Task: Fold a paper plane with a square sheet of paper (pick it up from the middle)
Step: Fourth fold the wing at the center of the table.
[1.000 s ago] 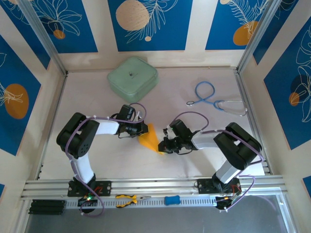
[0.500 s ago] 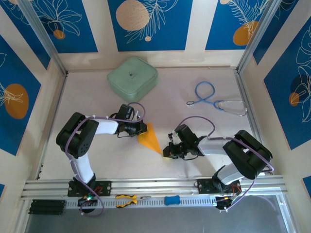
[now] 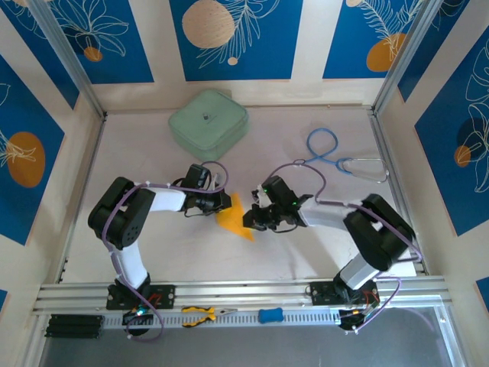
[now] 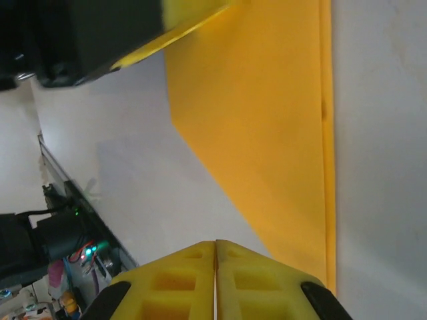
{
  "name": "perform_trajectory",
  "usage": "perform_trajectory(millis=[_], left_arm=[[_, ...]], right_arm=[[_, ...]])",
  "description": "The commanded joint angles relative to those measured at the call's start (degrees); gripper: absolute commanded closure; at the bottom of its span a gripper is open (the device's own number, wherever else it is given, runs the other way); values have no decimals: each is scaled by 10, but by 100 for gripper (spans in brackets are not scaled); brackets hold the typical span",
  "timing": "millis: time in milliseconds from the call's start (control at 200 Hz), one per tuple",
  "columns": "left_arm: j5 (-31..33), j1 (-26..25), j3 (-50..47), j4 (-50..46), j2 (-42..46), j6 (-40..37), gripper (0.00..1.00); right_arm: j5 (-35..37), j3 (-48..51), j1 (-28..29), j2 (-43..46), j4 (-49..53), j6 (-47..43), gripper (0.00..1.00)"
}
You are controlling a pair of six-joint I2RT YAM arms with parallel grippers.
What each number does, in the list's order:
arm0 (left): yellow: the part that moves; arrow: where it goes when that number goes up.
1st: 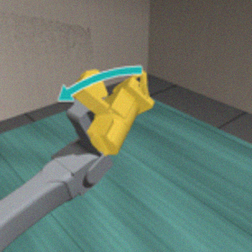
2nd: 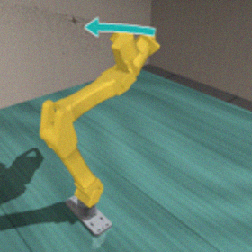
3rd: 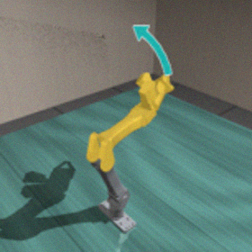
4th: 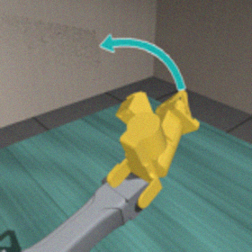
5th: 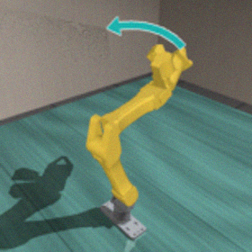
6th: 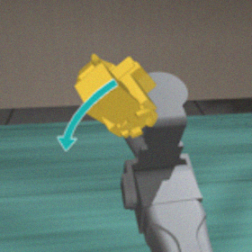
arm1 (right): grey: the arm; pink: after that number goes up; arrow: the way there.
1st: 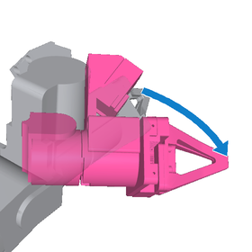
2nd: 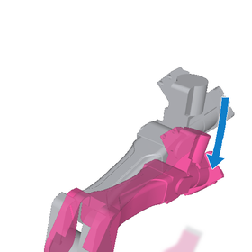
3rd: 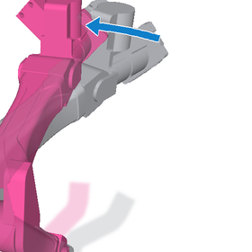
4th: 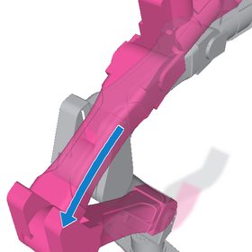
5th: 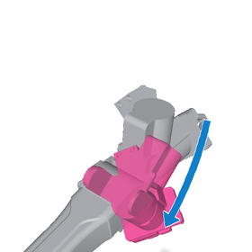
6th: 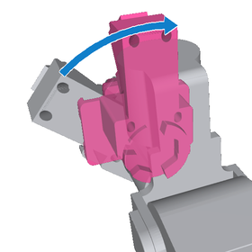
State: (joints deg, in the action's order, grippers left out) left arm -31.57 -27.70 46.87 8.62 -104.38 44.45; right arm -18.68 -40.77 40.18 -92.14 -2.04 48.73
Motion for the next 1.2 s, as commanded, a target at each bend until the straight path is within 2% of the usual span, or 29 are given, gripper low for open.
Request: perform_trajectory(millis=[0, 175, 430, 645, 805, 900, 1195], left_arm=[[34, 11, -18, -24, -21, -13, 100], [36, 10, -16, -27, -21, -15, 100], [33, 11, -19, -20, -20, -4, 100], [29, 10, -24, -15, -13, 7, 100], [25, 11, -29, -9, -7, 11, 100], [25, 11, -29, -11, -6, 11, 100], [22, 11, -31, -4, -5, 14, 100]], right_arm=[[-21, -1, 7, -49, 0, 1, 89], [-20, 60, 7, -32, -9, 11, 88], [-6, 162, 6, 78, 14, 46, 88], [30, 143, 8, 157, 52, 89, 81], [53, 122, 16, 169, 57, 146, 67], [71, 116, 30, 172, 59, 160, 63], [130, 136, 49, 177, 48, 207, 61]])
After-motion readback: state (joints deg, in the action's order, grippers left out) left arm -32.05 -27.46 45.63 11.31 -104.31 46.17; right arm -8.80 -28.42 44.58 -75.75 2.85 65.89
